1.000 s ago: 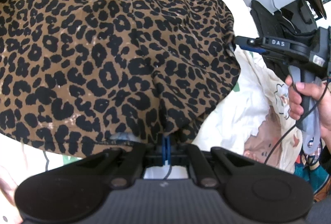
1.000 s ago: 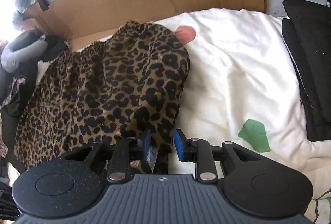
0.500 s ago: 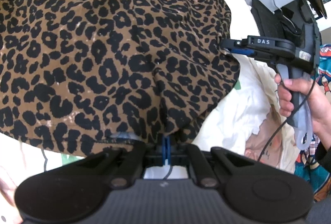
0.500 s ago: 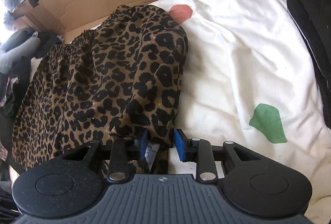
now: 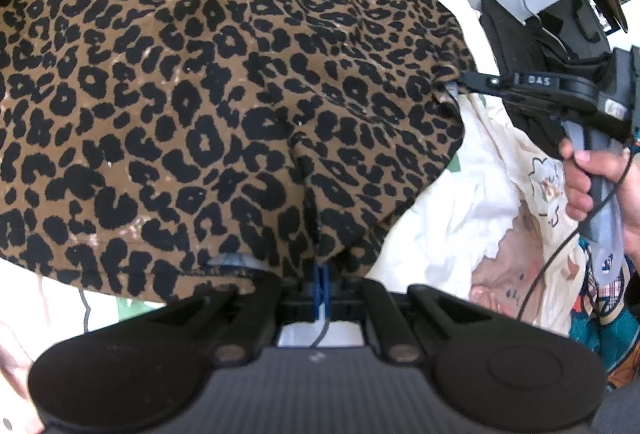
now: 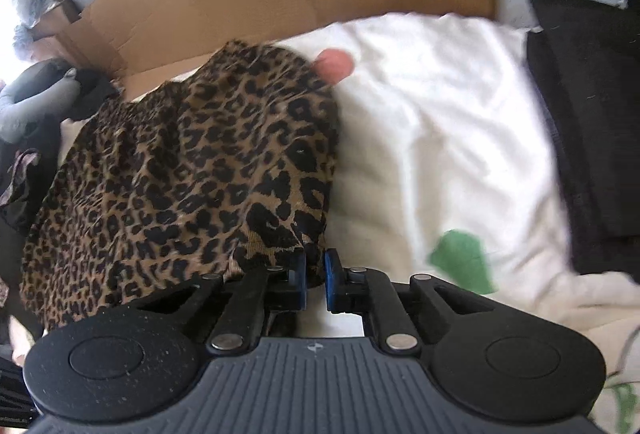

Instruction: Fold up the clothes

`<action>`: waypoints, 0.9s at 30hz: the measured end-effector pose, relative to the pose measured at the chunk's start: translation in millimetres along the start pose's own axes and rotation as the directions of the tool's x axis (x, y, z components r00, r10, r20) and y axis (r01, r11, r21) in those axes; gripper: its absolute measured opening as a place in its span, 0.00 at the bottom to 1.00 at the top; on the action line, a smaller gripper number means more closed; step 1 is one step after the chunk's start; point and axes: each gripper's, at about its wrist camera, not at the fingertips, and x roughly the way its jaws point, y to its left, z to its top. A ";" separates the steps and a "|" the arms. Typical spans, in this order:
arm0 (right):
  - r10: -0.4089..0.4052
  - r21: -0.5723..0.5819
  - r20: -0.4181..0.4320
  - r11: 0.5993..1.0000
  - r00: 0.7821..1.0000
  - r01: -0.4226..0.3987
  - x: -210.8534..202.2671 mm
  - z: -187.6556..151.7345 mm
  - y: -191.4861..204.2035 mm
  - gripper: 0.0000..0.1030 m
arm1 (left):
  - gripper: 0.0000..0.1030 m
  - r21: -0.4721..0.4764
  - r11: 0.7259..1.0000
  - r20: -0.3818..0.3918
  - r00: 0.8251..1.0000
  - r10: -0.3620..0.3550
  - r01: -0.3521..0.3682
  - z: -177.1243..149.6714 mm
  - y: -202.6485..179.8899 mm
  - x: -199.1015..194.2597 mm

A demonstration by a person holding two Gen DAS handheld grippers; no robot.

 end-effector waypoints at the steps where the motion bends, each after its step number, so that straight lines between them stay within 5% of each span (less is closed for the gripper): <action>1: -0.014 0.005 0.007 1.000 1.000 0.014 -4.7 2.1 -3.5 0.07 | 0.02 0.005 1.000 0.002 1.000 0.001 -0.001 -0.4 -0.7 -0.9; 13: -0.126 -0.025 0.081 0.991 0.989 0.128 -47.5 32.9 -29.6 0.05 | 0.02 0.021 1.000 0.036 0.999 0.006 -0.007 1.3 3.7 -21.5; 21: -0.138 -0.009 0.050 0.990 0.989 0.139 -53.0 43.0 -36.0 0.05 | 0.02 0.035 0.999 0.040 0.999 -0.002 0.000 -3.1 7.0 -25.9; 27: -0.195 0.108 -0.014 0.975 0.981 0.196 -35.4 32.6 -68.4 0.08 | 0.02 0.049 0.999 0.006 1.000 0.009 -0.009 -9.5 6.7 -16.1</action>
